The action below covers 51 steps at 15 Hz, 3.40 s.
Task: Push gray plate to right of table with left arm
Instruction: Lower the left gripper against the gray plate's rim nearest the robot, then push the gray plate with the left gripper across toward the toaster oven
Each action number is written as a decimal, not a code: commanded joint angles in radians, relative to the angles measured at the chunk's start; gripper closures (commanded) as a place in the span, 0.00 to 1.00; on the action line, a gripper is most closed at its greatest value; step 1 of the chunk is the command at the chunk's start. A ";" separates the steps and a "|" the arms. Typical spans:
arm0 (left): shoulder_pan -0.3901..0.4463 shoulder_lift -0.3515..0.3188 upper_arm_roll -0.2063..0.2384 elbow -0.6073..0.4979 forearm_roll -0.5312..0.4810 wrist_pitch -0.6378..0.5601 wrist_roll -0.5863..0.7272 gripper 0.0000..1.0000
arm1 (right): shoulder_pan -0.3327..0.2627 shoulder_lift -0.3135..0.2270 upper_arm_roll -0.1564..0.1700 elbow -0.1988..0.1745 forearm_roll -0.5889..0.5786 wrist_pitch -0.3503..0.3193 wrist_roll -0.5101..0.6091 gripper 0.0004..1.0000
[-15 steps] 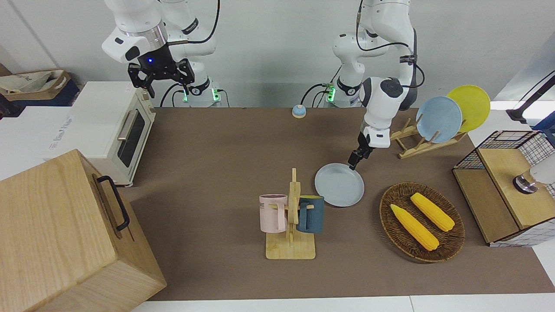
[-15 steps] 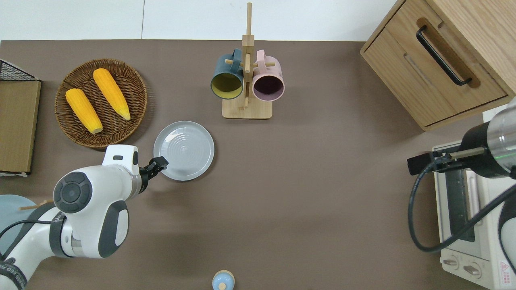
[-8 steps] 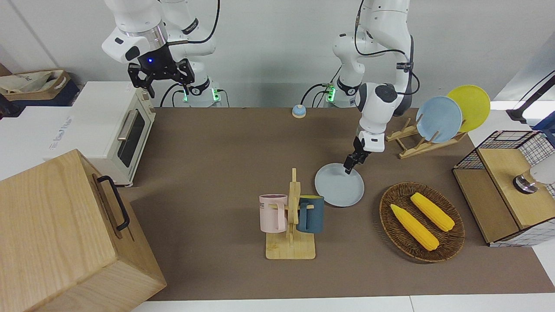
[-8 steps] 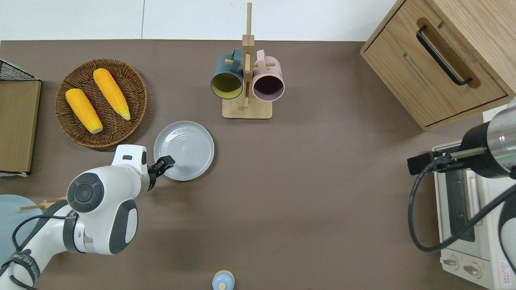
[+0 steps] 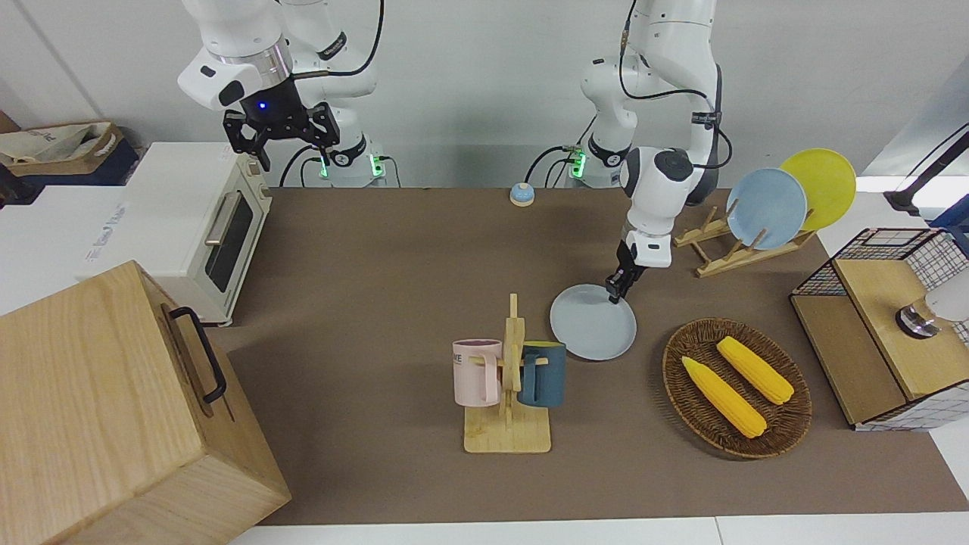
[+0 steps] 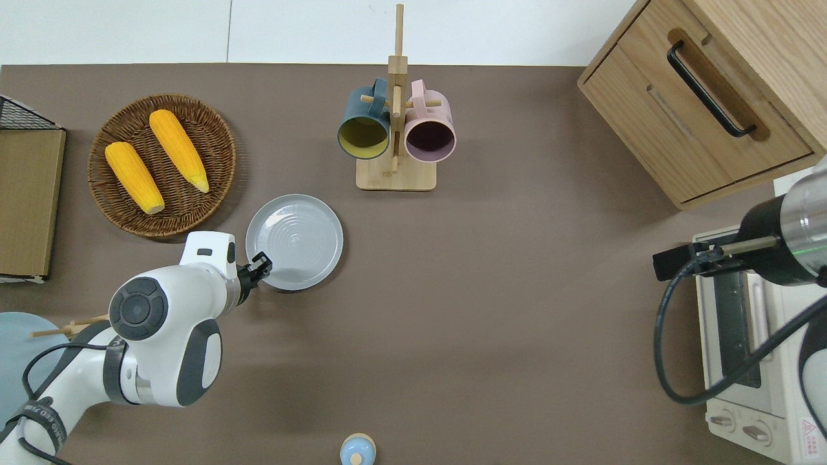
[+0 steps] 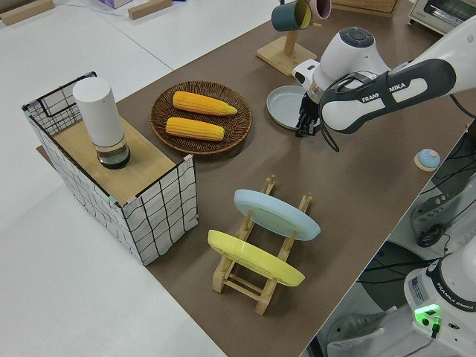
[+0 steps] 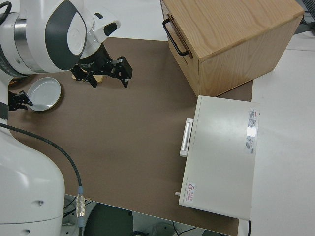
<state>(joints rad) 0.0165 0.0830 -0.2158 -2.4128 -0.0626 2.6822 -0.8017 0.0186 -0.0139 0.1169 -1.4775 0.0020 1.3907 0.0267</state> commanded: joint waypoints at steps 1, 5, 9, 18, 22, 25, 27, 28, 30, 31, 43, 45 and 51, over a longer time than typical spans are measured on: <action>-0.018 0.000 0.009 -0.017 0.053 0.018 -0.039 1.00 | -0.020 -0.003 0.015 0.008 0.010 -0.015 0.002 0.02; -0.027 0.009 0.010 -0.019 0.055 0.018 -0.051 1.00 | -0.020 -0.003 0.013 0.008 0.010 -0.015 0.002 0.02; -0.044 0.007 0.010 -0.019 0.055 0.016 -0.083 1.00 | -0.020 -0.003 0.015 0.008 0.010 -0.015 0.001 0.02; -0.164 0.001 0.010 -0.012 0.055 0.008 -0.252 1.00 | -0.020 -0.003 0.013 0.008 0.010 -0.016 0.001 0.02; -0.226 0.006 0.009 0.001 0.131 0.005 -0.414 1.00 | -0.020 -0.003 0.013 0.008 0.010 -0.015 0.001 0.02; -0.288 0.018 0.009 0.026 0.182 0.001 -0.551 1.00 | -0.020 -0.003 0.015 0.008 0.010 -0.015 0.001 0.02; -0.331 0.044 0.009 0.058 0.184 -0.001 -0.600 1.00 | -0.020 -0.003 0.015 0.008 0.010 -0.015 0.001 0.02; -0.354 0.058 0.009 0.076 0.185 -0.018 -0.635 1.00 | -0.020 -0.003 0.013 0.008 0.010 -0.015 0.002 0.02; -0.403 0.086 0.010 0.125 0.190 -0.070 -0.674 1.00 | -0.020 -0.003 0.013 0.008 0.010 -0.015 0.001 0.02; -0.417 0.101 0.009 0.153 0.196 -0.093 -0.695 1.00 | -0.020 -0.003 0.015 0.008 0.010 -0.015 0.001 0.02; -0.625 0.294 0.009 0.464 0.314 -0.243 -1.010 1.00 | -0.020 -0.003 0.015 0.008 0.010 -0.016 0.001 0.02; -0.650 0.323 0.009 0.509 0.314 -0.263 -1.030 1.00 | -0.020 -0.003 0.013 0.008 0.010 -0.015 0.002 0.02; -0.714 0.345 0.009 0.534 0.311 -0.262 -1.047 1.00 | -0.020 -0.003 0.013 0.008 0.010 -0.015 0.001 0.02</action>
<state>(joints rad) -0.6620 0.3972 -0.2175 -1.9217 0.2327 2.4502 -1.8283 0.0186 -0.0139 0.1169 -1.4775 0.0020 1.3907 0.0267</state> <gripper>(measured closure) 0.974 0.013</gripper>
